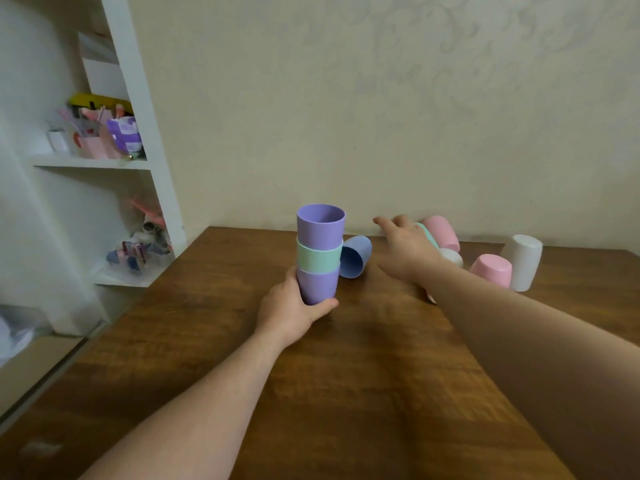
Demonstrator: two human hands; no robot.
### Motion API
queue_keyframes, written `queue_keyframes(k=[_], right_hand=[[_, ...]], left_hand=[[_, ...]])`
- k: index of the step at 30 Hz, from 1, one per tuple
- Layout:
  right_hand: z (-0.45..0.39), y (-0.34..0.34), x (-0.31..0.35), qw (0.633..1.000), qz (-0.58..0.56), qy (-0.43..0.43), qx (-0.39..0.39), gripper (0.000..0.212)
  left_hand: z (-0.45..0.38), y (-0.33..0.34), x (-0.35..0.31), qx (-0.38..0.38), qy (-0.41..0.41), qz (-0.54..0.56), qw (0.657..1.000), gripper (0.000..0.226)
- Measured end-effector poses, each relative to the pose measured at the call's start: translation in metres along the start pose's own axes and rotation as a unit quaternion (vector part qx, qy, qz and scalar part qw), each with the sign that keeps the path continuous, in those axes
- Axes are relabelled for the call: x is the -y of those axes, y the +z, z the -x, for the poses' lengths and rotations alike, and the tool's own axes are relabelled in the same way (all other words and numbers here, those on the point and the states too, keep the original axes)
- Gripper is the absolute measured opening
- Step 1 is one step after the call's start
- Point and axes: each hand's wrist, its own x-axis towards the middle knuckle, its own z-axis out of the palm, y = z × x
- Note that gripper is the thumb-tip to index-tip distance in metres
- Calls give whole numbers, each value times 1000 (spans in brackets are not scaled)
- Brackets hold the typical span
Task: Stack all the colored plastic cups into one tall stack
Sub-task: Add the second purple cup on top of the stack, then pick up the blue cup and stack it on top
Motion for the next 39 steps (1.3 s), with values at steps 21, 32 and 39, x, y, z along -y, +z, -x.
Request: queue_keyframes(k=[21, 32, 39], right_hand=[[61, 36, -9, 983, -166, 28, -72, 83], [124, -16, 2, 829, -522, 166, -112, 56], [107, -135, 47, 783, -599, 54, -158, 53]], left_hand=[[12, -5, -3, 15, 25, -13, 1000, 98], [55, -2, -14, 97, 60, 5, 993, 110], [52, -41, -50, 110, 41, 234, 965, 113]])
